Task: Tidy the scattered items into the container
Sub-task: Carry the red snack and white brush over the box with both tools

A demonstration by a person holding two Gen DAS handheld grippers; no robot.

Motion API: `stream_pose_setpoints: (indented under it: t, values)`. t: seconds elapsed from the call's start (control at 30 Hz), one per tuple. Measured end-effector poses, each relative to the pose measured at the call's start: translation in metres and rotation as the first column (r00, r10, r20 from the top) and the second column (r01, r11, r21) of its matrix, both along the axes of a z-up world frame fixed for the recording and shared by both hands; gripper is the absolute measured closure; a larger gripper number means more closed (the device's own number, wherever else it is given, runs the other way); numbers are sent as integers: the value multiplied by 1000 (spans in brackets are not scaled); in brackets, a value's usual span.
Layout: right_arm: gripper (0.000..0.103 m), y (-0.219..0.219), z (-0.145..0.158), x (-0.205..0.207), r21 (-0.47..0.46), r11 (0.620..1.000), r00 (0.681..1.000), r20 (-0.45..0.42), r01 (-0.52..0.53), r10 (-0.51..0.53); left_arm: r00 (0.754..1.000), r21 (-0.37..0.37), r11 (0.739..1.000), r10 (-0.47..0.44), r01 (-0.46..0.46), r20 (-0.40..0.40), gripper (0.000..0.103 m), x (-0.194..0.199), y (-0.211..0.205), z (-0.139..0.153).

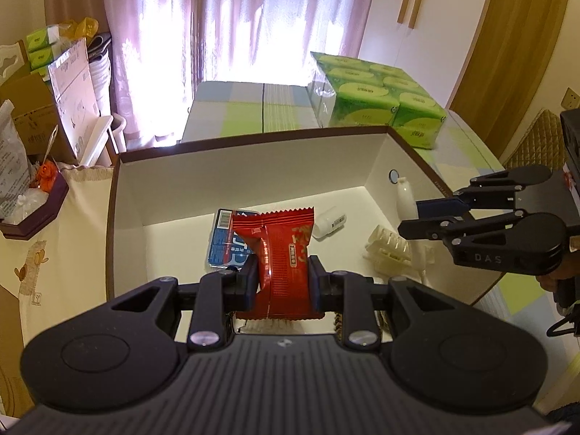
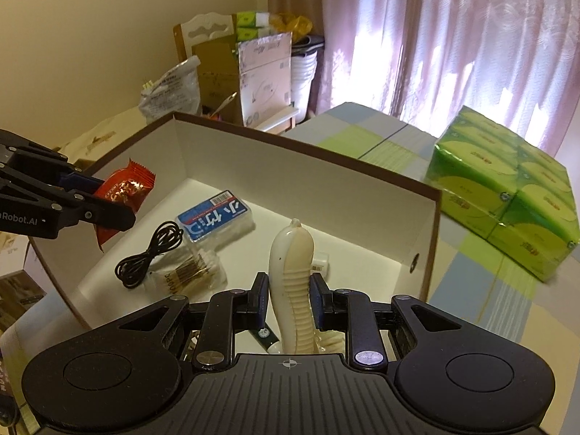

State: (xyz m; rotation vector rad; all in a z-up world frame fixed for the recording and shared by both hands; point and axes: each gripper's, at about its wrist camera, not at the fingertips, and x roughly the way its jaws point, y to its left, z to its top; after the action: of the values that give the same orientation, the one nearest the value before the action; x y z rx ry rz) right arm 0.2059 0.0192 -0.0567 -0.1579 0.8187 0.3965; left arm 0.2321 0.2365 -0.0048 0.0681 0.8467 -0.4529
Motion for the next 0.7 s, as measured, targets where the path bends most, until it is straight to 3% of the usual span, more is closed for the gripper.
stream_pose_setpoints:
  t: [0.53, 0.7]
  values:
    - [76, 1, -24, 50, 21, 1000, 991, -136, 12, -9, 998, 33, 999, 24, -22, -63, 80, 29, 1, -18]
    - [76, -4, -24, 53, 42, 999, 990, -140, 27, -21, 997, 31, 999, 29, -26, -78, 80, 33, 2, -22]
